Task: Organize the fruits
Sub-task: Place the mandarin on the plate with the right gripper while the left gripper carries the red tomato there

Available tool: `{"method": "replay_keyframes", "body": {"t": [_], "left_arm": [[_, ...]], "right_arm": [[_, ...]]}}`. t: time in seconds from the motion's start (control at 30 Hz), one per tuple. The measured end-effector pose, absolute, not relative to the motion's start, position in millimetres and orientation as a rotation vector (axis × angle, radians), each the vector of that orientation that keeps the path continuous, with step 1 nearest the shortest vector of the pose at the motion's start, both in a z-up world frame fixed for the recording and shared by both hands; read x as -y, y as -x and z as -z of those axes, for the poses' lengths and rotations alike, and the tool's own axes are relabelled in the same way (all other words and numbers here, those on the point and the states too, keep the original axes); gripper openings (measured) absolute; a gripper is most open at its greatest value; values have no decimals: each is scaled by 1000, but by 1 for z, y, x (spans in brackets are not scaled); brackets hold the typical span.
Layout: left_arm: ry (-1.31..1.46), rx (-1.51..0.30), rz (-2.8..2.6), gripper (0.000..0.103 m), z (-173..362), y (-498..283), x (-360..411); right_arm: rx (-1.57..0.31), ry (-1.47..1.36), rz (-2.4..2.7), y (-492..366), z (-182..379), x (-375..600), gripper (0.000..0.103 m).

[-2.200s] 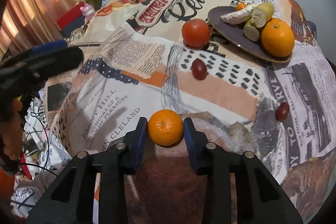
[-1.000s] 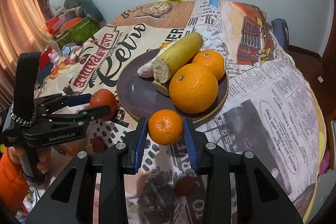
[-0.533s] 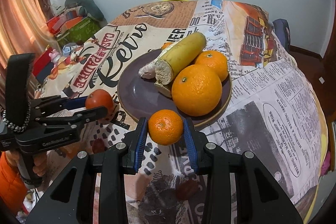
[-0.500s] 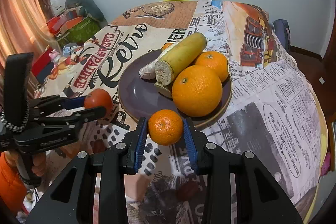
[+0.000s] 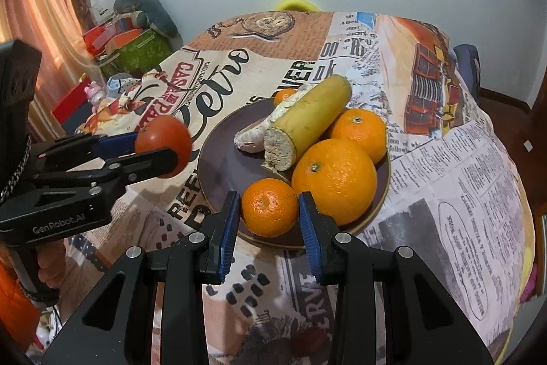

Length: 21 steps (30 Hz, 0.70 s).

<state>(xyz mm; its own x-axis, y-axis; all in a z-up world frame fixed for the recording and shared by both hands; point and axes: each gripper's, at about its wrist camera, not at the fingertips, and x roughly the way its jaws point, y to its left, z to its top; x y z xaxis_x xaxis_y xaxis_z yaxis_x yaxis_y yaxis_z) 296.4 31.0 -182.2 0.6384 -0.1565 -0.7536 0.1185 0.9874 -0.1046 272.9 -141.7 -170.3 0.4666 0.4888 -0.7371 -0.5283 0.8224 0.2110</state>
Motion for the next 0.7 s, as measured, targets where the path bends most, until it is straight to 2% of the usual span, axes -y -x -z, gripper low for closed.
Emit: {"method": "replay_keyframes", "body": {"t": [0.3,0.57,0.7], "left_arm": [[51,-916,170,46,204,-314,-23],[54,-893,171,48,195,-317,-22],[53,-897,154,48,192,-309,-26]], "right_arm": [[-914,80,-637,-276,185,134,32],[-935,58,-641,-279,188,135,33],[-924,55,-634,-275,184,136,40]]}}
